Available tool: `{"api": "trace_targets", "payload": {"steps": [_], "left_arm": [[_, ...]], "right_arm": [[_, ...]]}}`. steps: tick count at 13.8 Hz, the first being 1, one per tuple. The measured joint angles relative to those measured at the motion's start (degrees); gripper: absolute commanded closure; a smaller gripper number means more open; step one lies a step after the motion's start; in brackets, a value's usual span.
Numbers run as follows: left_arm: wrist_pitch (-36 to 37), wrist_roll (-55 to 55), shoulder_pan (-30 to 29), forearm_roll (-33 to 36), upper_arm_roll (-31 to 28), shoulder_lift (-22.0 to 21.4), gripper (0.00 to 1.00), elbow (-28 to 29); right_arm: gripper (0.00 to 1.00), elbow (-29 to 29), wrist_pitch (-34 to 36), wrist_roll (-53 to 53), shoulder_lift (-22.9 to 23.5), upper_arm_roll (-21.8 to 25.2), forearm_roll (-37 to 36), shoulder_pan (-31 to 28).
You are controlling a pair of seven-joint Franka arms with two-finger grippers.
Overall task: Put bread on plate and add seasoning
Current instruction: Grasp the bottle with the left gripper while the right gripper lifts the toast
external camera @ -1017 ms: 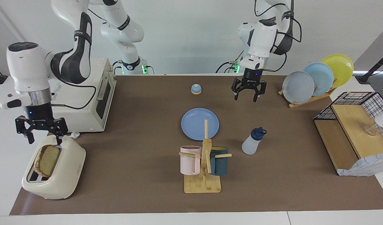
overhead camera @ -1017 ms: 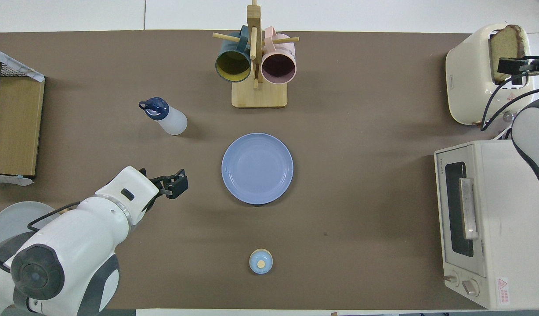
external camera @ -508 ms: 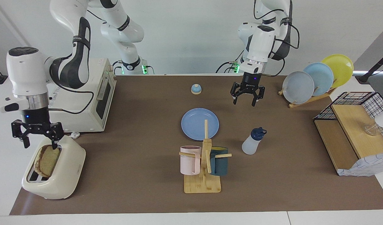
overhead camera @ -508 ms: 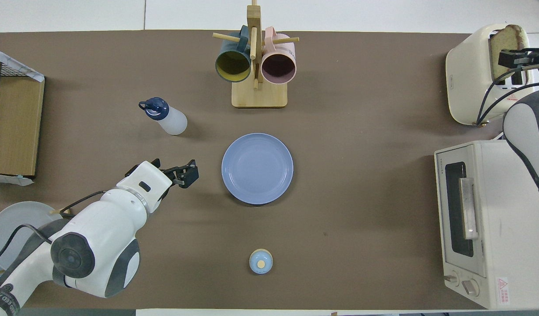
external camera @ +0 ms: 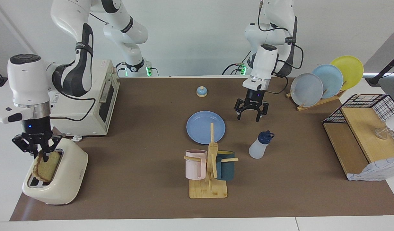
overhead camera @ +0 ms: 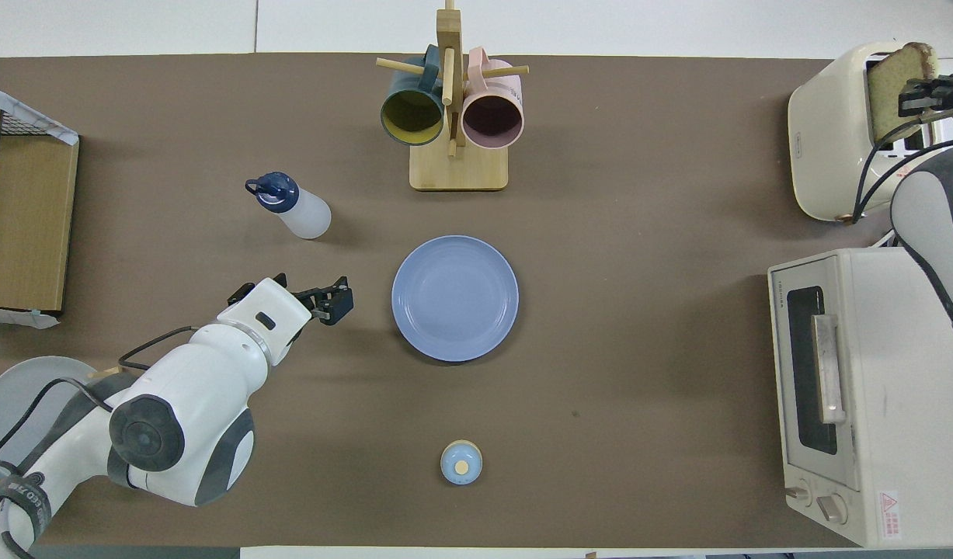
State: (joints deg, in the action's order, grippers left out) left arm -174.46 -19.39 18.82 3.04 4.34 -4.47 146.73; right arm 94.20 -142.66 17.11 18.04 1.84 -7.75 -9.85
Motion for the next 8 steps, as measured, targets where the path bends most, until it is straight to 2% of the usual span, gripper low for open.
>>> {"api": "trace_targets", "payload": {"steps": [5,8], "left_arm": [[-0.95,0.01,-0.39,1.21,-0.14,5.16,0.0,-4.33],[-1.04,0.01,-0.41,4.21,-1.55,6.6,0.0,-5.78]], "right_arm": [[1.0,-6.83,14.33,0.2,-0.55,-0.41,-1.99,2.78],[1.0,-8.75,25.73,0.2,-4.5,-0.54,-3.55,8.25]]}}
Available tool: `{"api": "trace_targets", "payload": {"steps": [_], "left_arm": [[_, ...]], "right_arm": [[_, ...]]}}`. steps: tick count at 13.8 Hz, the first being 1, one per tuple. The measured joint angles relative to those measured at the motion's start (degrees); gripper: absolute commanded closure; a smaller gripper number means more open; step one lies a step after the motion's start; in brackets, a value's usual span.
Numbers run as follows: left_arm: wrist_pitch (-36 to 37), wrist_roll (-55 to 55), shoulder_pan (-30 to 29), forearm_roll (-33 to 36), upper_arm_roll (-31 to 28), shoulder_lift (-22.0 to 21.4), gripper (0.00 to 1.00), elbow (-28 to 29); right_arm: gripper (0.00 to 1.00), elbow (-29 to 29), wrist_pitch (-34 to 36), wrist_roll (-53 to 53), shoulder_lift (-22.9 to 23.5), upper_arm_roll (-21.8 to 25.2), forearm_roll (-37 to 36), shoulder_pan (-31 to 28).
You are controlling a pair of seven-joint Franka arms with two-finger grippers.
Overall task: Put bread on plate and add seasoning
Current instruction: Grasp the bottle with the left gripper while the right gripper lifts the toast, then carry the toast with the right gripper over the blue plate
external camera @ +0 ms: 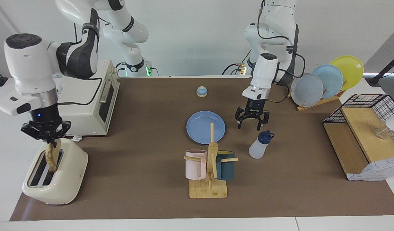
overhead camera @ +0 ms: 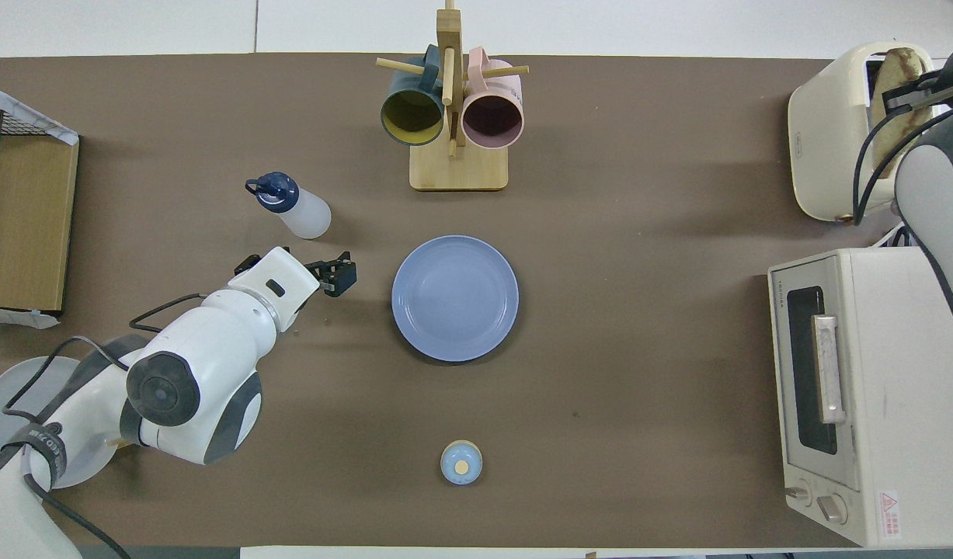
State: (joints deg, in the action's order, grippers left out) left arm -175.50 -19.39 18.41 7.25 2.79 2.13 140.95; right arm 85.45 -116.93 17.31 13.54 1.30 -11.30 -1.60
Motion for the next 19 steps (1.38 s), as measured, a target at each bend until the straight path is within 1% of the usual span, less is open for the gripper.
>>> {"api": "trace_targets", "payload": {"steps": [2,3,4,6,8,10,14,17,19], "left_arm": [[0.0,0.0,-0.02,1.62,-1.05,0.21,0.0,-0.39],[0.0,0.0,-0.02,2.06,-1.37,0.21,0.0,-0.54],[0.0,0.0,-0.02,2.3,-1.54,0.23,0.0,-0.73],[0.01,0.0,-0.02,2.42,-1.58,0.77,0.0,-1.27],[-0.02,0.0,-0.02,2.46,-1.89,2.39,0.0,-2.29],[-0.14,0.0,-0.03,2.63,-2.89,3.98,0.0,-3.65],[-0.18,0.02,-0.03,5.17,-4.3,5.59,0.0,-5.45],[-0.22,0.03,0.08,5.64,-4.75,7.84,0.0,-7.05],[-1.42,0.01,0.27,5.68,-4.75,8.89,0.0,-7.67]], "right_arm": [[1.0,-0.03,6.48,-1.28,-3.66,-0.09,-0.03,4.64],[1.0,0.0,9.19,-4.07,-4.79,-0.14,-0.03,6.71],[1.0,0.11,11.21,-9.48,-5.49,-0.2,-0.02,9.25],[1.0,0.88,11.9,-18.87,-5.88,-0.69,0.13,13.58],[1.0,2.93,11.42,-24.87,-6.25,-1.22,1.21,17.67],[1.0,6.52,8.45,-29.45,-6.96,-1.41,3.49,21.27],[1.0,14.5,-1.15,-40.09,-7.68,-1.5,4.36,27.84],[1.0,17.07,-6.7,-47.79,-7.06,-1.52,4.36,33.07],[1.0,17.67,-11.82,-51.71,-5.08,-1.52,4.36,35.83]]}}
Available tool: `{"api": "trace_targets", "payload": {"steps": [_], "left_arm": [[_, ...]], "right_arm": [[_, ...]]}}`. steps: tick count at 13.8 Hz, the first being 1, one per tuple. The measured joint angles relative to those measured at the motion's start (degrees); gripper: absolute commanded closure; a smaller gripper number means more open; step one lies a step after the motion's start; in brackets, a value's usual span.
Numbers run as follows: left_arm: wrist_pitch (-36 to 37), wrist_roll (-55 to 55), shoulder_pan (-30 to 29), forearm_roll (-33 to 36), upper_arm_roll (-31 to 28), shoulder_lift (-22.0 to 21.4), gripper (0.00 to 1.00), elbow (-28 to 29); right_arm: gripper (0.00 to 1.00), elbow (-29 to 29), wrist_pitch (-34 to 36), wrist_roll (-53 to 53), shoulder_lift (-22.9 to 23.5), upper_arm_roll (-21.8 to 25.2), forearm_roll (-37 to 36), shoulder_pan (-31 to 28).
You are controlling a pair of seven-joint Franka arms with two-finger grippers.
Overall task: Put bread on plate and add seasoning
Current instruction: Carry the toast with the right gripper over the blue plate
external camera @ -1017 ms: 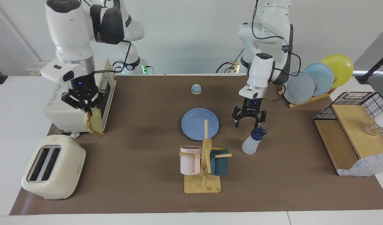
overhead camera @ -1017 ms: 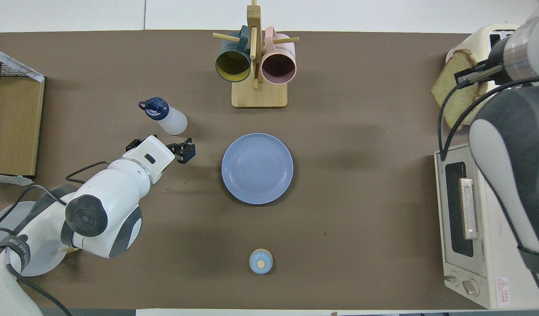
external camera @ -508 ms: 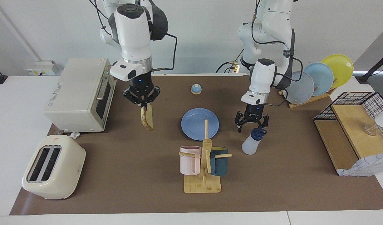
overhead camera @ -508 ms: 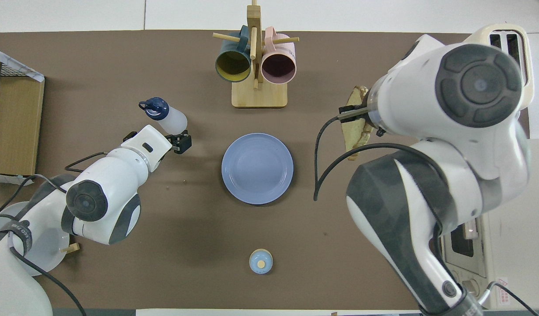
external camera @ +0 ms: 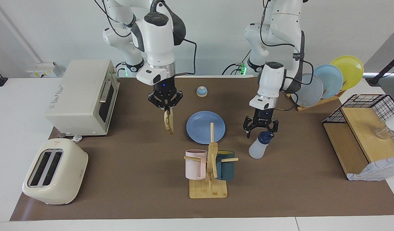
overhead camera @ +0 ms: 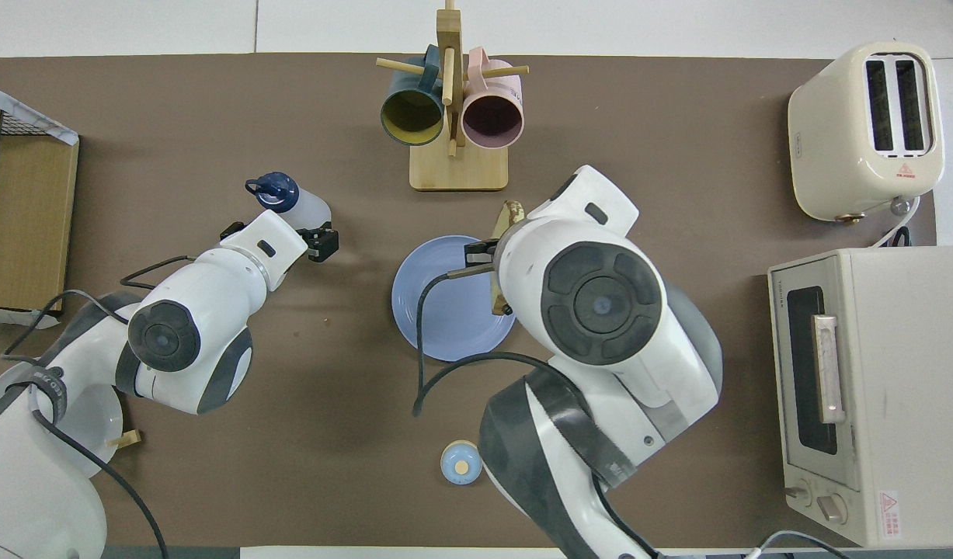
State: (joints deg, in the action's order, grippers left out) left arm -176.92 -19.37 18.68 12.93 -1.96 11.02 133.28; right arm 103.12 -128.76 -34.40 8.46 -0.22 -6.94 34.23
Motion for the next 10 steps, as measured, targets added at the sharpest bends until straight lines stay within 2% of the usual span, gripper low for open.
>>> {"api": "trace_targets", "payload": {"steps": [3,6,10], "left_arm": [[-1.64,-0.04,0.0,0.0,-0.11,0.36,0.0,-0.03],[-2.36,-0.1,0.01,0.0,-0.68,0.6,0.0,-0.03],[-3.13,-0.16,0.0,0.0,-1.67,1.19,0.0,-0.91]], "right_arm": [[1.0,0.76,-5.42,-2.52,2.71,0.02,0.0,1.58],[1.0,3.38,-10.13,-2.53,3.03,0.02,0.0,3.8],[1.0,4.65,-11.46,-2.87,3.55,0.16,0.0,5.24]]}}
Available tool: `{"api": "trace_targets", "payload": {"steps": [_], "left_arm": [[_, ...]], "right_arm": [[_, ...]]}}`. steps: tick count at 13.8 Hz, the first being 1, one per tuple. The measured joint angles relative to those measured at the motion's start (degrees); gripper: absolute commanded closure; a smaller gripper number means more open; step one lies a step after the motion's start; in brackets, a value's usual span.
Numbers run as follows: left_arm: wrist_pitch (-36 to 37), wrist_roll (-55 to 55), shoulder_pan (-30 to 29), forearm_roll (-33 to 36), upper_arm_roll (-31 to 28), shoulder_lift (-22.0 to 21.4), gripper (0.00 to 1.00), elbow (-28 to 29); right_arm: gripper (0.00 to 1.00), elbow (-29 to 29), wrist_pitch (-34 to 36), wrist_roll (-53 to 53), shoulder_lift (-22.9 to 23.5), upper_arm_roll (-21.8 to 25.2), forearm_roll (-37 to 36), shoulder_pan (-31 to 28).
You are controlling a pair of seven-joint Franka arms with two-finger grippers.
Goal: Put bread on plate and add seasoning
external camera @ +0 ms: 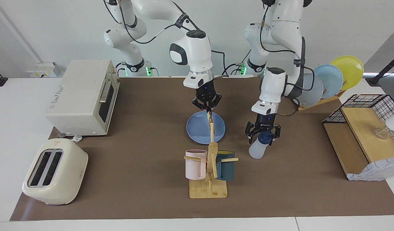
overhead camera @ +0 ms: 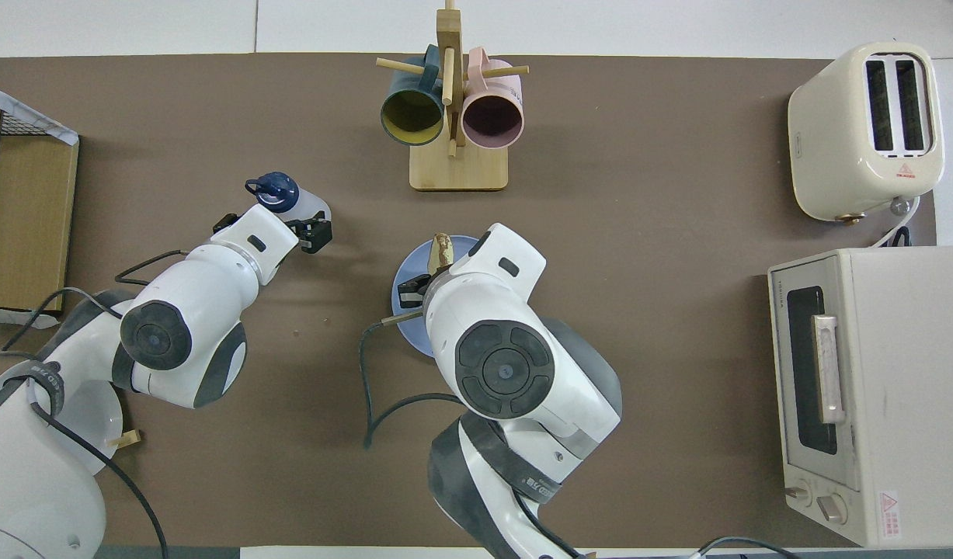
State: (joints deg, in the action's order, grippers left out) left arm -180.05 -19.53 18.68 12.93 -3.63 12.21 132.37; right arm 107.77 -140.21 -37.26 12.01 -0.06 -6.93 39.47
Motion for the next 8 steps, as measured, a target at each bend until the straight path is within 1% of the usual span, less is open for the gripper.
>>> {"api": "trace_targets", "payload": {"steps": [3,8], "left_arm": [[-0.27,-0.65,0.01,0.0,-0.29,0.45,0.0,-0.7],[-1.1,-1.97,1.45,-0.14,-0.32,0.8,0.0,-0.64]], "right_arm": [[1.0,0.99,-0.11,0.0,0.01,0.34,0.0,-0.16],[1.0,3.61,-2.84,0.0,-0.03,0.54,0.0,-0.19]]}}
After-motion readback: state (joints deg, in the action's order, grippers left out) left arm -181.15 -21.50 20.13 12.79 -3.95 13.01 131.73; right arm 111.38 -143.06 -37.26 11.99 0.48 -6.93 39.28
